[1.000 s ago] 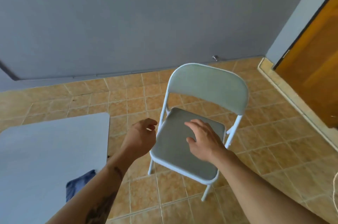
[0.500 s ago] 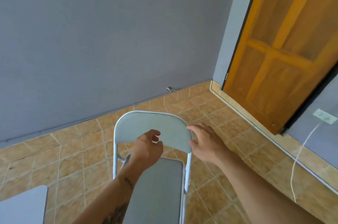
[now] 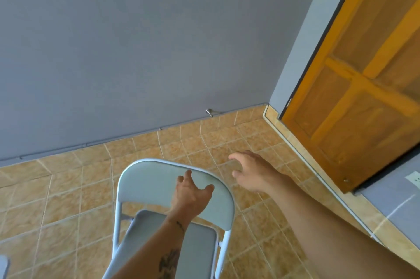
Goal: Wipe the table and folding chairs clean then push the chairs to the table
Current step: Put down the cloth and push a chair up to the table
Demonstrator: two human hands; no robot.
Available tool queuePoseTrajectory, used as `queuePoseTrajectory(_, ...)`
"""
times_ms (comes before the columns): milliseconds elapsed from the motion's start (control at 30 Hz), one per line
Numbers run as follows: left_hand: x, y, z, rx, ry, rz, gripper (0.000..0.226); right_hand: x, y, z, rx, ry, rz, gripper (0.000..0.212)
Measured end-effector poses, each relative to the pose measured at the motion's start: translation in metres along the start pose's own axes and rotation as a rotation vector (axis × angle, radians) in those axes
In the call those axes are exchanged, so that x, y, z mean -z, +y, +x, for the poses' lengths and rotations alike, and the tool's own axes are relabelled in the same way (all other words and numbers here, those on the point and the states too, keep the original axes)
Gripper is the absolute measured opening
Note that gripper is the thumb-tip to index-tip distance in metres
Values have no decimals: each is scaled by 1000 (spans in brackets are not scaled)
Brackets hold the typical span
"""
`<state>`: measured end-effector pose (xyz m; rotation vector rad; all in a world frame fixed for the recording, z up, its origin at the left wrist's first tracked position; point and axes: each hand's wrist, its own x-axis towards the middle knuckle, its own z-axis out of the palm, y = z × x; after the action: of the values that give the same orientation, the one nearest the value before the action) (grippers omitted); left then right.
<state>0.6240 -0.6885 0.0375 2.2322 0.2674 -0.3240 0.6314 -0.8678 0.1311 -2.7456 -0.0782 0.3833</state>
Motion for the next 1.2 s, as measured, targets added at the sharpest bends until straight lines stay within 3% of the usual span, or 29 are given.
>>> queuePoseTrajectory(233,-60,10,51,267,40,-213,130,-13,21,83,82,-161,-12,49)
queuePoseTrajectory(400,-111,26,81,425,135,-251,139,-29,55,158,194,-297,-5,47)
queuePoseTrajectory(500,-124,36,97,530,306,-258,133,-38,62,200,284,-417,-7,48)
queuePoseTrajectory(600,-134,34,109,539,363,-233,127,-50,67,219,315,-498,23,48)
queuePoseTrajectory(833,-167,42,92,490,228,-221,126,-64,62,232,451,-567,-48,53)
queuePoseTrajectory(967,-170,28,57,402,66,-86,126,-74,43,219,821,-382,-299,79)
queuePoseTrajectory(1067,-156,13,30,338,5,24,123,-79,28,215,1025,-375,-530,69)
queuePoseTrajectory(1200,-131,-12,-14,333,61,79,111,-91,24,199,966,-481,-604,51)
